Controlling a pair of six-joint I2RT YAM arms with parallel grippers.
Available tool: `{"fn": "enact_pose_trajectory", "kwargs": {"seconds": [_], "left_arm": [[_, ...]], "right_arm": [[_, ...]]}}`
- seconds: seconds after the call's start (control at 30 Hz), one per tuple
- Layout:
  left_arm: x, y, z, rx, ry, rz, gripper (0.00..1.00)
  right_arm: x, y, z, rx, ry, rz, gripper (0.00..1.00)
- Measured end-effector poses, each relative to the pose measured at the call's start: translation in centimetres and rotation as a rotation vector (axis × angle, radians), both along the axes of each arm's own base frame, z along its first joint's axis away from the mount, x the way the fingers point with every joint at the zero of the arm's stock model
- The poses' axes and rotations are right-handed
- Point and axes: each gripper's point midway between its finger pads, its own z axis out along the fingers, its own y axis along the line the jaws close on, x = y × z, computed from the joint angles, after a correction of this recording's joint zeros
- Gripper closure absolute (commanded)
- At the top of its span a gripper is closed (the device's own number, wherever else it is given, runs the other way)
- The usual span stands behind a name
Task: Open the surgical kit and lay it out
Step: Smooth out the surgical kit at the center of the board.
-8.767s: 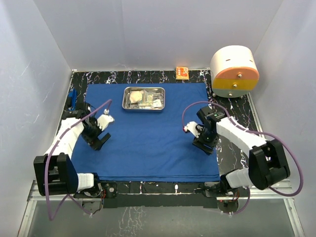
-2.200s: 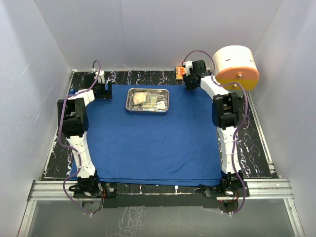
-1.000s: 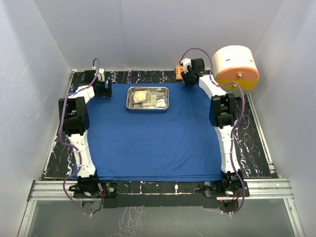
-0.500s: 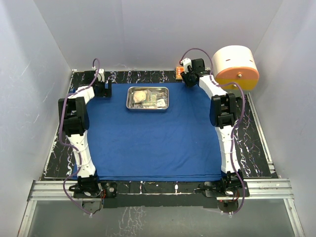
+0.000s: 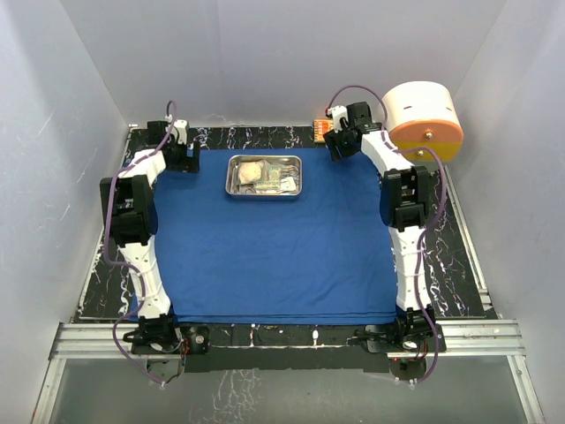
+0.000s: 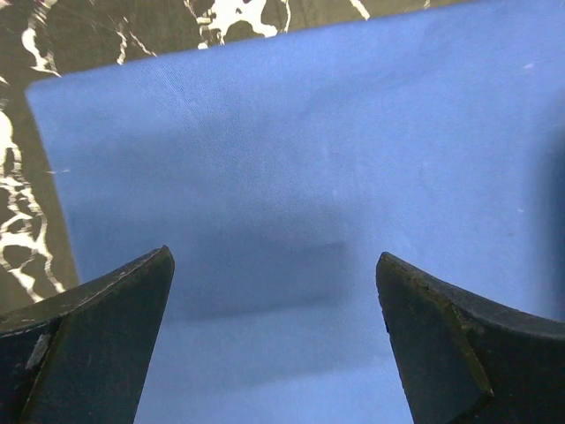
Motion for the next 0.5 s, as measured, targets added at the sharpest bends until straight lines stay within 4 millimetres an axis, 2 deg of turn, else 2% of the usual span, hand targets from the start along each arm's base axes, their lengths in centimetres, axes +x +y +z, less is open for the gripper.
{"fn": "enact_pose_trajectory", "kwargs": {"seconds": [0.07, 0.13, 0.27, 0.33, 0.4, 0.5], "left_arm": [[-0.1, 0.0, 1.5, 0.005, -0.020, -0.007, 0.01], [-0.3, 0.0, 4.1, 0.014, -0.064, -0.015, 0.01], [-2.6, 0.0, 9.3, 0.043, -0.140, -0.036, 0.01], [-4.8, 0.0, 11.1, 0.067, -0.162, -0.050, 0.01], [-7.6, 0.2, 11.8, 0.094, -0.160, -0.068, 0.02], [-12.2, 0.6, 10.7, 0.131, -0.104, -0.100, 0.02]], "right_arm": [[-0.6, 0.3, 1.1, 0.013, 0.006, 0.008, 0.35], [-1.2, 0.7, 2.7, 0.033, -0.003, 0.019, 0.32], [-2.3, 1.7, 7.1, 0.065, -0.047, 0.049, 0.28], [-3.2, 2.2, 9.2, 0.077, -0.070, 0.067, 0.27], [-4.6, 2.7, 11.0, 0.078, -0.085, 0.091, 0.26], [-7.1, 3.3, 11.7, 0.071, -0.076, 0.120, 0.26]]}}
